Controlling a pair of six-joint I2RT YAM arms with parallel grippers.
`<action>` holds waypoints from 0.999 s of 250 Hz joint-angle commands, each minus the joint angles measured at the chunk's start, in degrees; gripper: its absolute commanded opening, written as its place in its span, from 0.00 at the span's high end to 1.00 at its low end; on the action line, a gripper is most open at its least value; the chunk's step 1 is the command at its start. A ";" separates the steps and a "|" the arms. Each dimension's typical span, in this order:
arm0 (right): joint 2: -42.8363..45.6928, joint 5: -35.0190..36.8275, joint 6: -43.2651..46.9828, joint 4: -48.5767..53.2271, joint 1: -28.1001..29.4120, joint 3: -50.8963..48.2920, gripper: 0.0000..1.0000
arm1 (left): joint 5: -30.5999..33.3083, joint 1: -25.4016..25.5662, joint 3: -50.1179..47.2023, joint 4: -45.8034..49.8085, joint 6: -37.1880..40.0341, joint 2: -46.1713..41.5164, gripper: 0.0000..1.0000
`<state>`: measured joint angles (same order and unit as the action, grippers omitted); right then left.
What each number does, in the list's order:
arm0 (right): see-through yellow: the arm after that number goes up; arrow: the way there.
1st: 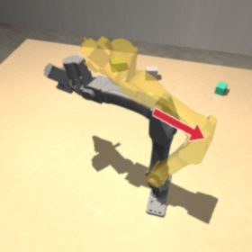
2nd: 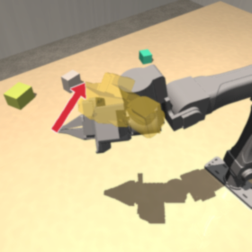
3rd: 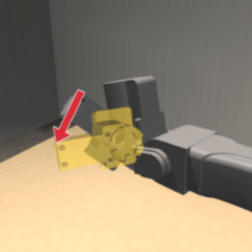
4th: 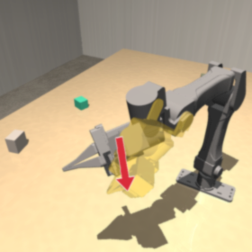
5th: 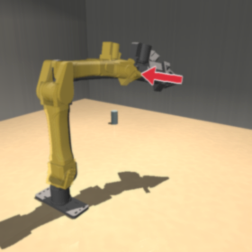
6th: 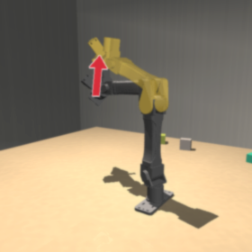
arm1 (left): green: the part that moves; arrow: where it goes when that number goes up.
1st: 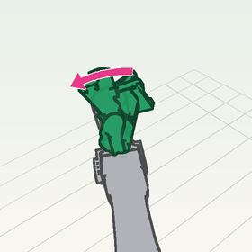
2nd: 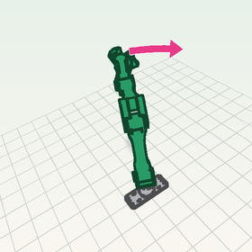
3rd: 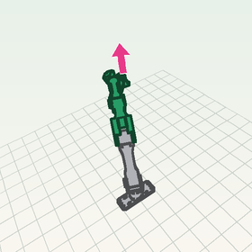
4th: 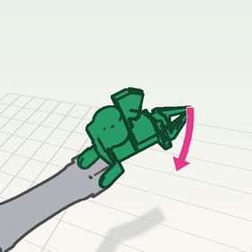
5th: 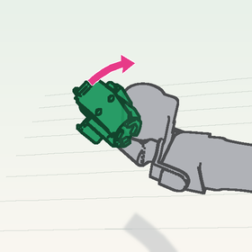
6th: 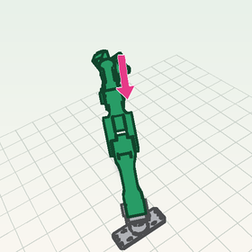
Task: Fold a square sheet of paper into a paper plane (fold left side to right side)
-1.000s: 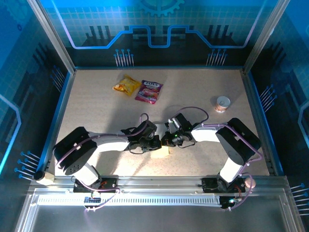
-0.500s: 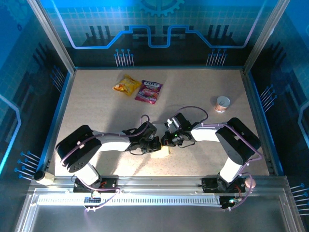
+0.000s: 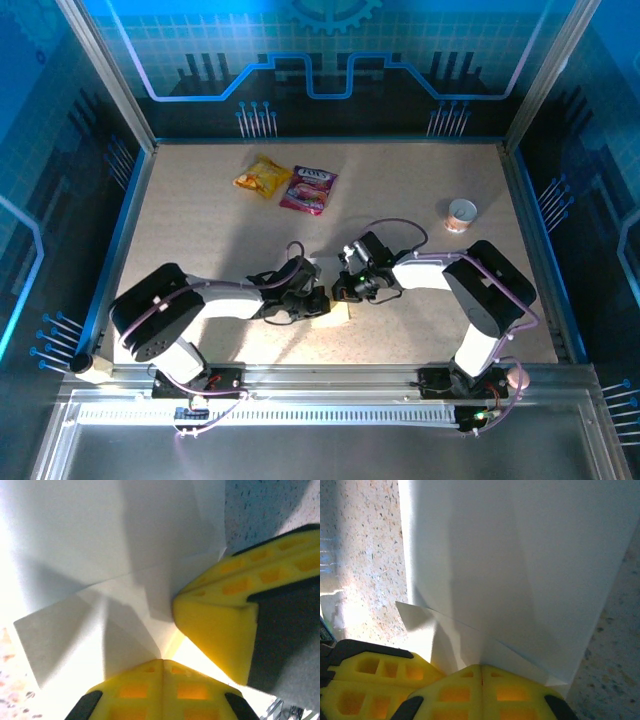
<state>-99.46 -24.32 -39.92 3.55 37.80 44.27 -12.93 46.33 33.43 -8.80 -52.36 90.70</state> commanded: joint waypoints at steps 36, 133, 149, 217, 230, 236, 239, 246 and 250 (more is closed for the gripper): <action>-5.08 9.01 2.47 10.49 -1.22 -1.98 1.00 | -2.08 0.17 -3.63 7.78 2.02 -3.25 1.00; -5.04 9.08 2.65 10.96 -1.49 -2.00 1.00 | -3.24 0.26 -3.69 13.98 6.46 -5.19 1.00; -5.04 9.10 2.66 11.08 -1.46 -2.07 1.00 | -3.09 0.34 -4.18 14.67 6.57 -5.84 1.00; -5.04 8.99 2.74 11.21 -1.50 -1.85 1.00 | -2.55 0.39 -6.27 17.63 7.23 -9.17 1.00; -4.95 8.79 2.75 11.13 -1.50 -1.82 1.00 | -2.37 0.43 -6.46 18.16 7.40 -9.94 1.00; -4.87 8.77 2.74 11.12 -1.50 -1.82 1.00 | -2.36 0.43 -6.49 18.35 7.50 -10.24 1.00; -4.80 8.76 2.77 11.10 -1.50 -1.77 1.00 | -2.36 0.41 -6.46 18.44 7.52 -10.39 1.00; -4.71 8.60 2.85 11.04 -1.50 -1.72 1.00 | -2.45 0.43 -6.41 18.62 7.73 -10.77 1.00; -4.64 8.51 2.92 11.04 -1.50 -1.65 1.00 | -2.47 0.37 -6.38 18.84 7.76 -10.99 1.00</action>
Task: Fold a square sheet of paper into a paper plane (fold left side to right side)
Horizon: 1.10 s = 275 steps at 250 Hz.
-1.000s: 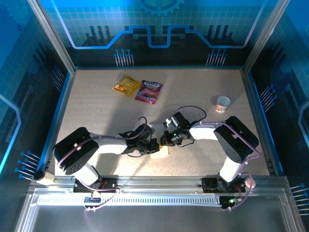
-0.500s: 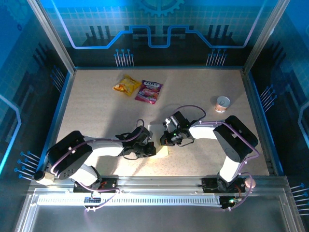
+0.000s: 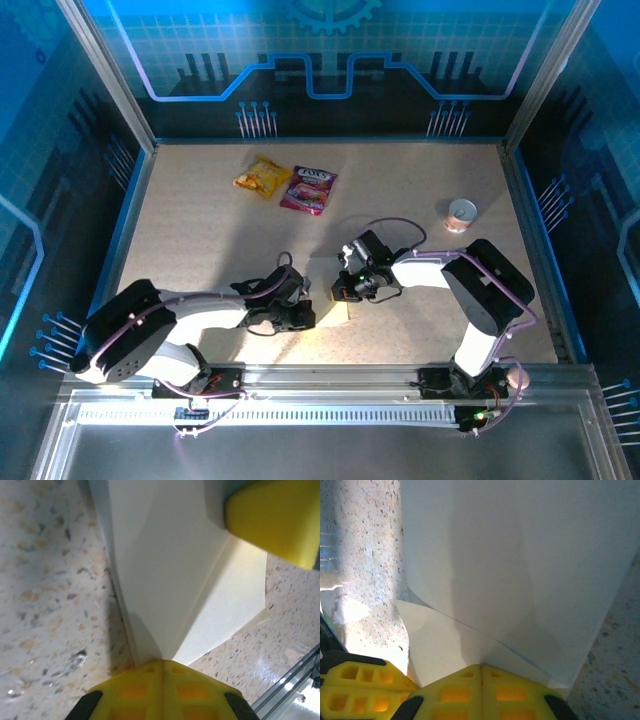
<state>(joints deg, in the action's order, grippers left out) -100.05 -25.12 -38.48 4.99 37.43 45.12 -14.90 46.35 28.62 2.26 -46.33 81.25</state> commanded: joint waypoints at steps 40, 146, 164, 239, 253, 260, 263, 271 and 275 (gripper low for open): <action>-2.07 6.72 1.52 8.09 -0.62 -1.50 1.00 | 0.20 -0.17 -0.68 9.42 2.30 -4.44 0.99; 14.37 6.90 1.99 8.65 -1.26 -0.65 0.63 | -1.96 -10.49 0.83 6.13 5.65 -13.28 0.55; 17.13 8.33 2.36 9.58 -2.37 -2.07 0.55 | -2.98 -11.36 2.27 5.08 7.08 -11.41 0.54; 25.39 7.74 0.36 7.32 -6.07 -9.67 0.00 | -5.28 -11.74 9.10 0.35 11.32 1.22 0.58; 26.08 7.32 0.16 7.07 -6.13 -10.30 0.01 | -5.33 -11.72 10.09 -0.01 11.68 3.38 0.60; 26.28 7.20 0.16 7.05 -6.14 -10.48 0.01 | -5.31 -11.74 10.53 -0.20 11.79 4.40 0.60; 26.38 7.13 0.18 7.05 -6.14 -10.51 0.01 | -5.39 -11.72 10.64 -0.24 11.85 4.80 0.60; 26.55 6.94 0.07 7.05 -6.14 -10.67 0.01 | -5.45 -11.67 10.92 -0.64 11.83 5.67 0.60; 26.55 6.98 0.07 7.00 -6.12 -10.75 0.01 | -5.57 -11.72 11.01 -0.87 11.79 6.09 0.60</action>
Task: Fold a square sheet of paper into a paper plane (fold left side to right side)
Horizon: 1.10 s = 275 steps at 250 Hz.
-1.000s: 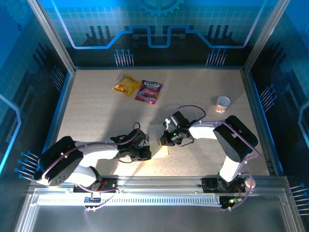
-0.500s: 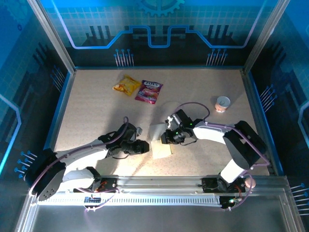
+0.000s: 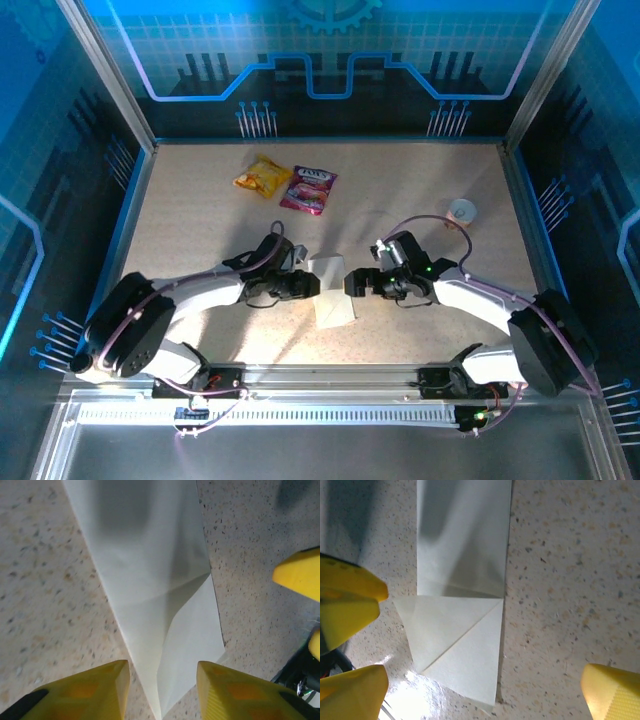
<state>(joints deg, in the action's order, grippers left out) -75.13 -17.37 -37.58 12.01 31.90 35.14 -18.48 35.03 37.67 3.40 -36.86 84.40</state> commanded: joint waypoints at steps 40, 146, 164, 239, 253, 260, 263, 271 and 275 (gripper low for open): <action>1.77 -1.23 -0.90 -0.49 -0.69 -1.08 0.01 | -4.35 -0.36 2.66 -4.74 1.95 6.48 0.70; -0.60 -9.05 -5.33 -12.94 -0.63 -2.50 0.02 | -1.07 -0.42 -3.70 -7.64 -3.00 -6.12 1.00; -1.69 -10.99 -7.57 -18.29 -0.65 -3.26 0.02 | -0.93 -0.40 -4.49 -7.75 -3.77 -7.98 1.00; -10.00 -14.54 -13.07 -30.37 0.70 -1.62 0.05 | -0.68 -0.40 -6.63 -8.71 -5.22 -10.00 1.00; -11.60 -14.66 -13.66 -31.21 1.05 -1.09 0.05 | -0.59 -0.47 -6.65 -8.66 -5.25 -10.22 1.00; -12.36 -14.64 -13.81 -31.40 1.27 -0.83 0.06 | -0.60 -0.40 -6.72 -8.56 -5.24 -10.36 1.00; -12.64 -14.69 -13.91 -31.48 1.32 -0.66 0.06 | -0.60 -0.40 -6.59 -8.56 -5.24 -10.35 1.00; -13.45 -14.71 -14.08 -32.01 1.49 -0.42 0.06 | -0.59 -0.40 -6.60 -8.36 -5.28 -10.40 1.00; -13.81 -14.70 -14.30 -32.32 1.57 -0.42 0.06 | -0.65 -0.40 -6.51 -8.31 -5.23 -10.44 1.00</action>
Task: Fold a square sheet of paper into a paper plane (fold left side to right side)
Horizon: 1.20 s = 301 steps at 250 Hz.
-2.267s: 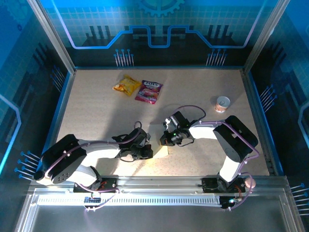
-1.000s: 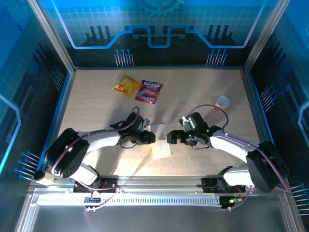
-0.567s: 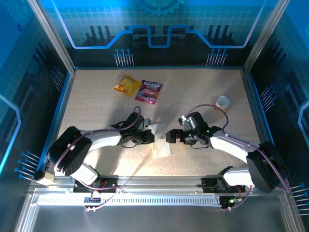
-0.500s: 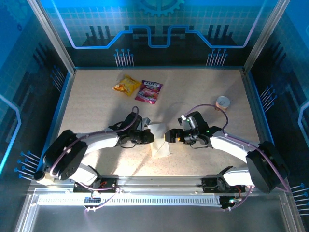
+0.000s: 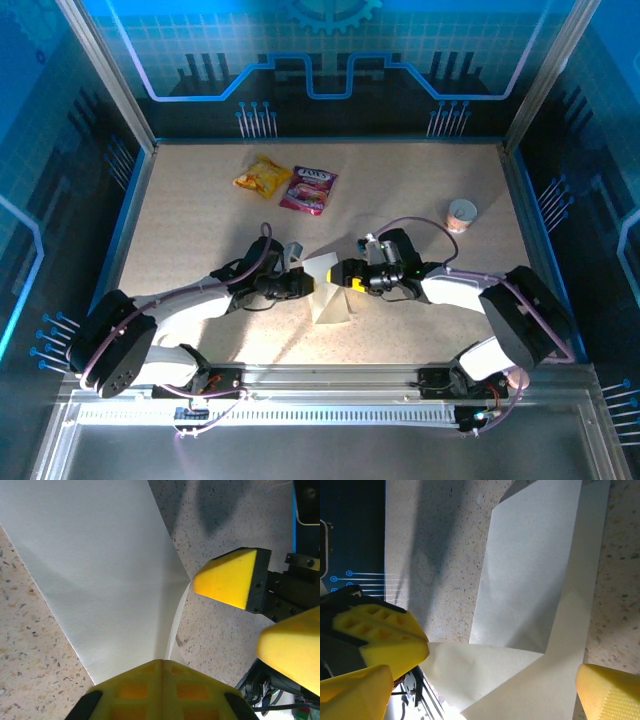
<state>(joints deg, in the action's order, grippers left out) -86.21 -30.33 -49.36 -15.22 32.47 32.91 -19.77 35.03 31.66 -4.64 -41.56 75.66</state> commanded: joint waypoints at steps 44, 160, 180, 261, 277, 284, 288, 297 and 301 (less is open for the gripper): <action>-6.56 -3.29 -4.93 -10.75 1.76 2.08 0.10 | 0.85 -0.37 -0.56 0.07 -0.25 -1.74 1.00; -10.31 -3.68 -6.37 -13.52 2.68 1.89 0.30 | 6.27 -0.44 -0.55 4.27 1.57 4.07 0.86; -10.36 -3.34 -6.10 -12.71 2.82 1.86 0.32 | 6.57 -0.41 -0.39 3.79 1.74 5.56 0.78; -9.70 0.22 -0.02 -1.34 4.90 5.27 0.55 | 8.87 -0.40 0.77 5.05 3.13 8.42 0.70; -9.59 1.50 2.07 2.66 5.65 6.41 0.61 | 9.25 -0.40 1.11 5.52 3.61 8.54 0.70; -9.50 1.79 2.69 3.81 5.91 6.91 0.65 | 9.48 -0.42 1.20 5.65 3.75 8.53 0.69; -9.42 2.09 2.98 4.44 6.00 7.11 0.67 | 9.52 -0.40 1.14 5.61 3.84 8.58 0.69; -9.33 2.47 3.37 5.46 6.14 7.42 0.70 | 9.62 -0.44 1.36 5.75 3.93 8.43 0.69; -9.26 2.65 3.48 5.71 6.20 7.39 0.71 | 9.62 -0.41 1.35 5.75 3.94 8.32 0.69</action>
<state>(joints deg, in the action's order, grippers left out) -96.03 -30.24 -50.17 -17.21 37.47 38.26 -11.73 35.03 31.68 -0.89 -39.83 83.55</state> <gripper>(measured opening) 0.326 0.306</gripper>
